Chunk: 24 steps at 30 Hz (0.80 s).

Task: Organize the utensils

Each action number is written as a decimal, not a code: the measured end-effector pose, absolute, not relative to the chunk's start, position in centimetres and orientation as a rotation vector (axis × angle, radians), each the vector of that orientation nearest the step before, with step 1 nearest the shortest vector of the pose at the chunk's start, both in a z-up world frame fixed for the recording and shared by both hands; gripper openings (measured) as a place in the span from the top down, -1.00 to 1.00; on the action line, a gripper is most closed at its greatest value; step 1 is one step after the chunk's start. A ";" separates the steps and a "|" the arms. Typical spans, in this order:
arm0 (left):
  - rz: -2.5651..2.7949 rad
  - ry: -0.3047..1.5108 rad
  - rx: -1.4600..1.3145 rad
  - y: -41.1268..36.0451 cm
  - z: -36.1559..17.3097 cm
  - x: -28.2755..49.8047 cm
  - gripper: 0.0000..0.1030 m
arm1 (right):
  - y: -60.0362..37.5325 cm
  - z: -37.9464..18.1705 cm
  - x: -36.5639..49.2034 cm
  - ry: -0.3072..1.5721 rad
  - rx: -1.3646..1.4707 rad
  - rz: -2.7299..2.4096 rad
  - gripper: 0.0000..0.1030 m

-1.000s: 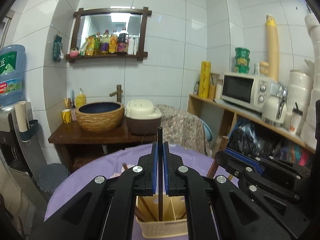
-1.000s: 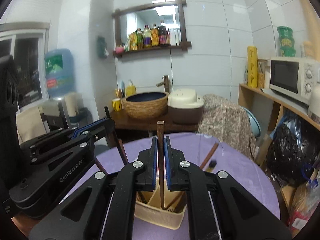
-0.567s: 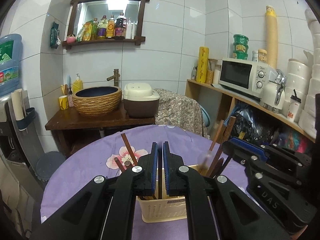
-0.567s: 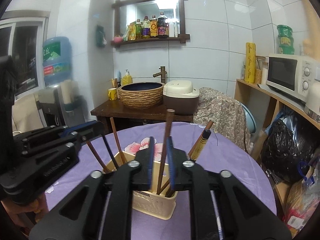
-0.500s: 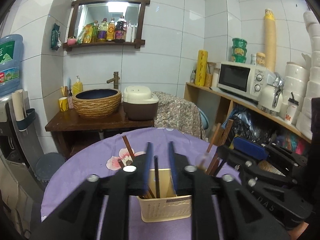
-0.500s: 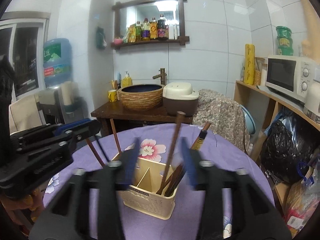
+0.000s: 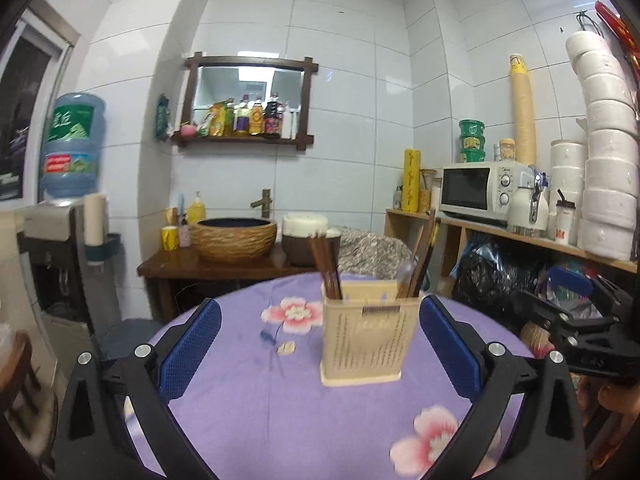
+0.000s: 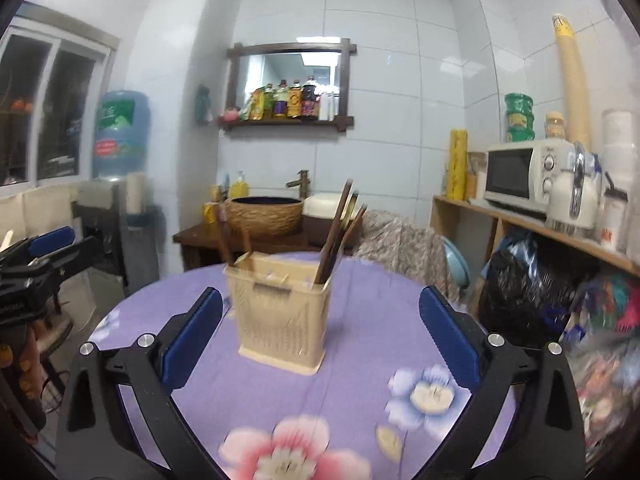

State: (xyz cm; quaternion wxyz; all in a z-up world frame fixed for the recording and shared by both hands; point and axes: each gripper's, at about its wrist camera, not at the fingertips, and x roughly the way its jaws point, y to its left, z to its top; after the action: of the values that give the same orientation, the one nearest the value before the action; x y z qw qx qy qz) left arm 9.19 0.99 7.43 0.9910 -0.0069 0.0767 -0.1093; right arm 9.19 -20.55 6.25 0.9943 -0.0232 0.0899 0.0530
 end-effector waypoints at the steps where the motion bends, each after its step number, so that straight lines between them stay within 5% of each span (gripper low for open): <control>1: -0.209 0.166 -0.024 1.3 6.3 7.9 -0.91 | -20.3 4.8 7.9 0.198 -0.049 0.109 -0.89; 8: -0.168 0.237 -0.069 1.6 1.9 1.9 -0.91 | -19.3 -0.8 -0.3 0.254 -0.041 0.033 -0.89; 24: -0.161 0.187 -0.027 1.7 1.1 -2.9 -0.91 | -17.1 1.0 -6.2 0.159 -0.046 0.095 -0.89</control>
State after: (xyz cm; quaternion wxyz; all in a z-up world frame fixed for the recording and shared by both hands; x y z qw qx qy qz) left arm -2.86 1.69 1.08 0.9923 -0.0134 0.0934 -0.0802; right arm -6.17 -17.08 1.00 0.9955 -0.0229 0.0792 0.0472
